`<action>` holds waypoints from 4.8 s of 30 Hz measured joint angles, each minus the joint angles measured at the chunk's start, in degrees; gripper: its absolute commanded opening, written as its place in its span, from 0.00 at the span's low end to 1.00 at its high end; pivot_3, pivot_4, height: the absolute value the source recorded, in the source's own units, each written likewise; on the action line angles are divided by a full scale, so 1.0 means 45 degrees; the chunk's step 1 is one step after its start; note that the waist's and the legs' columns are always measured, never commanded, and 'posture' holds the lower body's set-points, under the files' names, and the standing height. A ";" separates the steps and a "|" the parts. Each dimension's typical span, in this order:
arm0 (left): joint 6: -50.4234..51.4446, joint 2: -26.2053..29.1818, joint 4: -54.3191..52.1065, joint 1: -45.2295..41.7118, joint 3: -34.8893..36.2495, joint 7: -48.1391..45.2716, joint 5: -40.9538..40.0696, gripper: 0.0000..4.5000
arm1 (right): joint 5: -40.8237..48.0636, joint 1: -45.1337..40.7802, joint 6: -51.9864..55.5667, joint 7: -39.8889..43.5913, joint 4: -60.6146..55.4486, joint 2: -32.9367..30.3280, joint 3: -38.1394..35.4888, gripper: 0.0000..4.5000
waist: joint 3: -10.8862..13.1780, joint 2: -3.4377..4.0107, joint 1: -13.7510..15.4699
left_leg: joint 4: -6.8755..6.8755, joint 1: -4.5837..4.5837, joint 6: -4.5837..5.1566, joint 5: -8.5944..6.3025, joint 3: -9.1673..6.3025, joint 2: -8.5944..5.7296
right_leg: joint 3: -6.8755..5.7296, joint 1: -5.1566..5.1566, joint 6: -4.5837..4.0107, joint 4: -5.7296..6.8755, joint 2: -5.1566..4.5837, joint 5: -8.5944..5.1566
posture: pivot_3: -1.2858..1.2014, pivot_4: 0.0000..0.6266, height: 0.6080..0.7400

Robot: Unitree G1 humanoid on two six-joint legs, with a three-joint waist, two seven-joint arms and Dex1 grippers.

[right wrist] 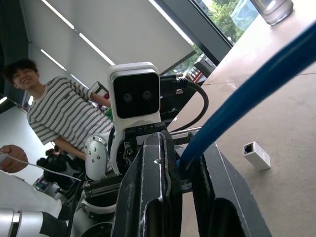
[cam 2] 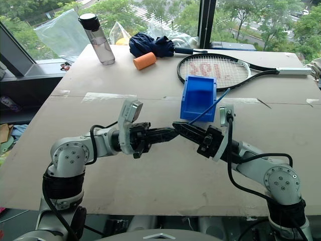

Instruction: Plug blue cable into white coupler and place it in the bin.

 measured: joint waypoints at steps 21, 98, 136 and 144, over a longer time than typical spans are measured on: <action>-0.6037 0.2591 -0.2029 0.4561 0.1850 0.1428 0.5670 0.99 | 0.0888 0.0366 -0.0817 0.0193 0.0299 -0.0817 -0.0808 0.00 | 0.0011 0.0011 0.0110 | -0.0029 0.0010 -0.0001 -0.0001 0.0049 -0.0001 | 0.0041 -0.0009 -0.0027 -0.0022 -0.0034 -0.0013 | 0.52 0.24 1.00; -1.3936 0.0730 0.8708 -0.2102 -0.4917 -0.7081 1.2335 0.12 | -1.3491 -0.3808 -0.3580 0.7339 0.4525 -0.0456 0.5113 0.00 | 0.0014 0.0010 0.0017 | 0.0001 -0.0043 0.0002 0.0000 0.0016 -0.0003 | -0.0006 -0.0031 0.0032 -0.0014 -0.0006 0.0020 | 0.52 0.24 1.00; -1.4118 0.0786 0.8660 -0.1816 -0.4876 -0.6666 1.2561 0.12 | -1.6786 -0.5391 -0.5917 1.0974 0.7389 0.0352 0.6265 0.00 | -0.0033 0.0015 -0.0007 | 0.0002 0.0038 0.0001 0.0000 0.0021 0.0002 | -0.0001 -0.0004 0.0031 0.0073 0.0001 0.0019 | 0.52 0.24 1.00; -1.0836 0.1176 0.3975 0.1195 -0.2364 -0.4754 1.0215 0.82 | -1.4336 -0.4947 -0.2511 0.9199 0.6017 0.0281 0.2687 0.00 | -0.0008 0.0023 -0.0008 | 0.0006 -0.0030 0.0001 0.0001 0.0000 0.0010 | -0.0003 -0.0081 0.0034 0.0110 -0.0018 0.0023 | 0.52 0.24 1.00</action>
